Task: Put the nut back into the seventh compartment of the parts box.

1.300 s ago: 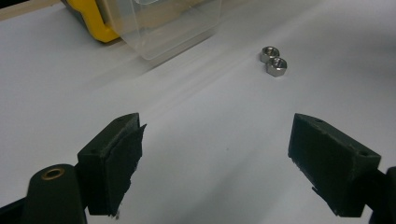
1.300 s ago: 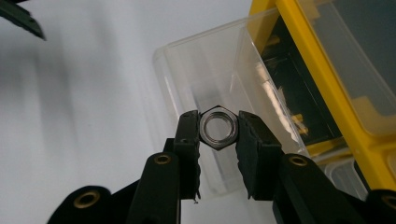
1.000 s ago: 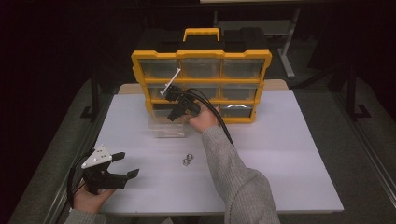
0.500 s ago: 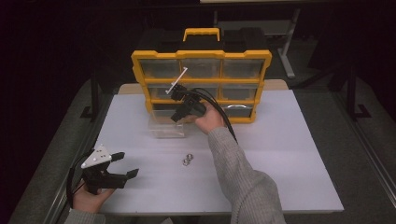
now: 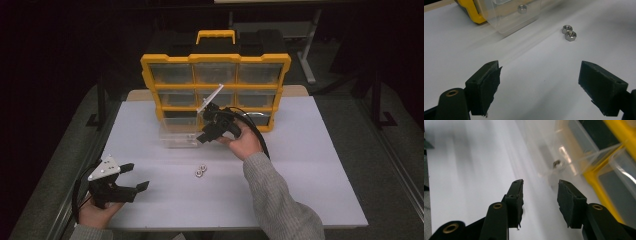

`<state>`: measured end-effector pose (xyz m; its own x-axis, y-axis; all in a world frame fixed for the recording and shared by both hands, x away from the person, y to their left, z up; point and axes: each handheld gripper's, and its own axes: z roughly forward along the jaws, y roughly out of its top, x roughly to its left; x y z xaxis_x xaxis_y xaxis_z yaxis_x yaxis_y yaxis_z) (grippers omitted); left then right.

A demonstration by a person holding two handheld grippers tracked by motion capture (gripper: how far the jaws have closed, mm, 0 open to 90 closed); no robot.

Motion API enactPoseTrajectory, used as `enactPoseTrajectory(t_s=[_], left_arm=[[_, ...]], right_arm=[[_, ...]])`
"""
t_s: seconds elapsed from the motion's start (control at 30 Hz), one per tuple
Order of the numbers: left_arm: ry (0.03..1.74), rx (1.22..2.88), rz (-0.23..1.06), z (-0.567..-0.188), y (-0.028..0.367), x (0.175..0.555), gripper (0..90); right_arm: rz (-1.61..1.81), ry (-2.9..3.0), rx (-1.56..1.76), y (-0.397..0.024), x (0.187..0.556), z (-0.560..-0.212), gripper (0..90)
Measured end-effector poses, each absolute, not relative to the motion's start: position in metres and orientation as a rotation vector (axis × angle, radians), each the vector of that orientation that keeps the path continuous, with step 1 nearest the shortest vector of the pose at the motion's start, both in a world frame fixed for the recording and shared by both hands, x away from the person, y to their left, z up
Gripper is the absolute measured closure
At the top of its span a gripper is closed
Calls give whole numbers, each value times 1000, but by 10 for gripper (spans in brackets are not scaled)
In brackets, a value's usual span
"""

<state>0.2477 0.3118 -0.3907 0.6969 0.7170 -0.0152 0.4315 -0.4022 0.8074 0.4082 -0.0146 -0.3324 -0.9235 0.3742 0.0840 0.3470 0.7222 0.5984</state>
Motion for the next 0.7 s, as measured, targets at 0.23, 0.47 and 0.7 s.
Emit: enactPoseTrajectory(t_s=[0.23, 0.47, 0.7], left_arm=[[879, 2061, 424, -391, 312, 248, 170], [878, 2060, 425, -391, 312, 248, 170], [875, 2058, 434, -391, 314, 249, 170]], right_arm=[[953, 2903, 621, -23, 398, -358, 543], [937, 2921, 629, -26, 390, -384, 548], [926, 2944, 623, -21, 381, -400, 557]])
